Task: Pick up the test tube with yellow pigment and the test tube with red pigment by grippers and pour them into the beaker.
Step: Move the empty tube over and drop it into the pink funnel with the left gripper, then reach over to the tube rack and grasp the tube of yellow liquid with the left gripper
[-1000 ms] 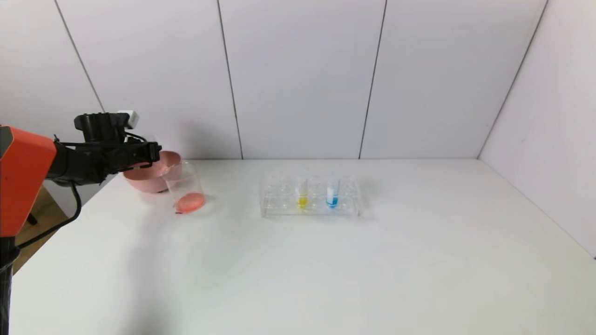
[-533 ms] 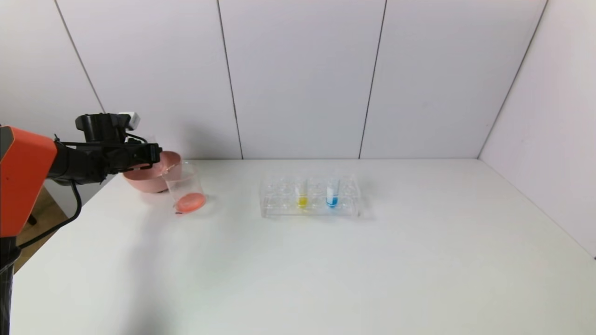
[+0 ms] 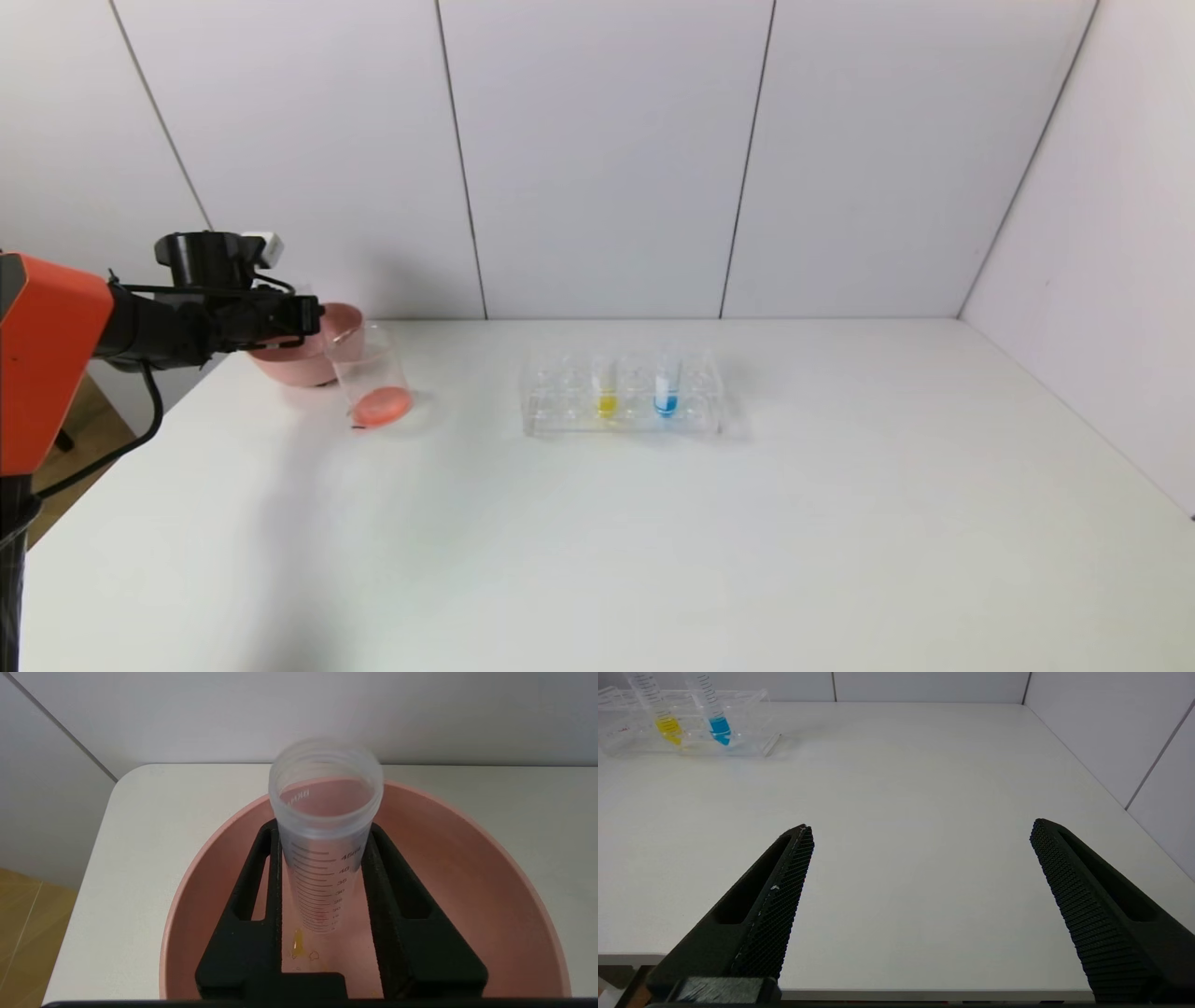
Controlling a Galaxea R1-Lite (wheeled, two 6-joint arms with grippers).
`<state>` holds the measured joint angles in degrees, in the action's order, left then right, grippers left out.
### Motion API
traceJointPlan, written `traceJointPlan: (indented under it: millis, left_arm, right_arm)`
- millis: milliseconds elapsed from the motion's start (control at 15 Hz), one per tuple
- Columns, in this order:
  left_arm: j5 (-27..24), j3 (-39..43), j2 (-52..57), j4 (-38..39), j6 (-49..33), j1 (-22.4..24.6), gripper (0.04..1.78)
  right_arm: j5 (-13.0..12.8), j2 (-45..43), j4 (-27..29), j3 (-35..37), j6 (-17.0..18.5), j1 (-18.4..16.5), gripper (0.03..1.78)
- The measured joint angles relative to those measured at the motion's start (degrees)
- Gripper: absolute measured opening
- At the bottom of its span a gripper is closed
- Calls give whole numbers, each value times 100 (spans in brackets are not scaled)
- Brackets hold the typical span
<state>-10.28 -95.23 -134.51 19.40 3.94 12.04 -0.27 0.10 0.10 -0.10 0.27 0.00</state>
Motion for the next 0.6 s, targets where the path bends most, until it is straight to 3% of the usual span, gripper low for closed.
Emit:
traceJointPlan:
  millis: [133,400,600]
  left_arm:
    - [-2,-30,6,-24,9,0,82]
    - [-2,-35,20,-22,7,2,145]
    - [-2,4,48,9,17,2,172]
  right_arm:
    - [0,0,0,0,-2,0,170]
    - [2,0,0,0,-2,0,170]
    - [2,0,0,0,0,0,170]
